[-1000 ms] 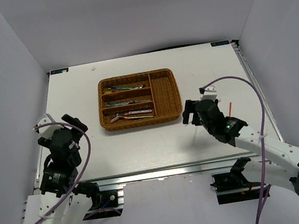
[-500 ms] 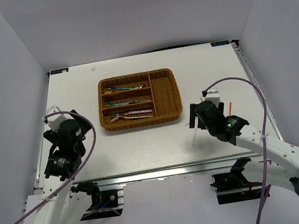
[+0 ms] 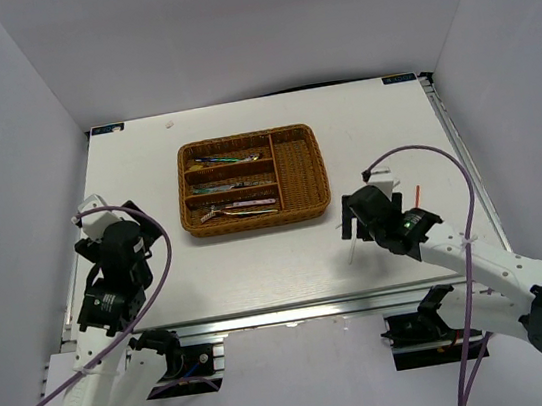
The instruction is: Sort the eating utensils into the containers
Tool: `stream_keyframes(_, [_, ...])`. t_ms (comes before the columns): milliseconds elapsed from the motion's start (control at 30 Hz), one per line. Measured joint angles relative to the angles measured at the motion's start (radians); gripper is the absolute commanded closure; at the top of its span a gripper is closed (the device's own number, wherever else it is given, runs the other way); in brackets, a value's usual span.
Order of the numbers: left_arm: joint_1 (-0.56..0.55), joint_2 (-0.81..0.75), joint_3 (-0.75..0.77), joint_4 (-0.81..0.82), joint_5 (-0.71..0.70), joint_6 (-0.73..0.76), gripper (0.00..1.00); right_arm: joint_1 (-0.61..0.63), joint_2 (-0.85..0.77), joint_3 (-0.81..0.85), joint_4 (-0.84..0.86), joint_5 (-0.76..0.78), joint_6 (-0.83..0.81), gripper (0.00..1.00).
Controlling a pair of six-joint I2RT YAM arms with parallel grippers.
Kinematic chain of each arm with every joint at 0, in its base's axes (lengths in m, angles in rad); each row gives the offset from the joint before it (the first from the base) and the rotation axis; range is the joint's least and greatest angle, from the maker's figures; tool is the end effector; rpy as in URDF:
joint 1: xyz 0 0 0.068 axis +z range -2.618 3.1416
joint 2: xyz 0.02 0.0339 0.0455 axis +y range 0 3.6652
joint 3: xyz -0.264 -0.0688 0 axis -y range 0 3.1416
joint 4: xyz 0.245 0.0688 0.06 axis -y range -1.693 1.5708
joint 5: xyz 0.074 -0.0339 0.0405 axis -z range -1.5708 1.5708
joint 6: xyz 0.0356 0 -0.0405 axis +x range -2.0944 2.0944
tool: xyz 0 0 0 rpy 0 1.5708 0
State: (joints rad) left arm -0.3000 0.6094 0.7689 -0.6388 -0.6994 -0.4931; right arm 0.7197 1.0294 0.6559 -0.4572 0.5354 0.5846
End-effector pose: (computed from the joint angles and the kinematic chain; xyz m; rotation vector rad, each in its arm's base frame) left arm 0.1269 -0.0153 0.3161 -0.5990 1.8413 0.1925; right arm 0.1658 0.1211 0.2290 0.0868 2.2575 0.0392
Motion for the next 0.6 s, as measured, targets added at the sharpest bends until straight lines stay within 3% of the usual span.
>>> stream_keyframes(600, [0.000, 0.004, -0.002, 0.014, 0.000, 0.003, 0.02, -0.005, -0.071, -0.099, -0.044, -0.003, 0.100, 0.11])
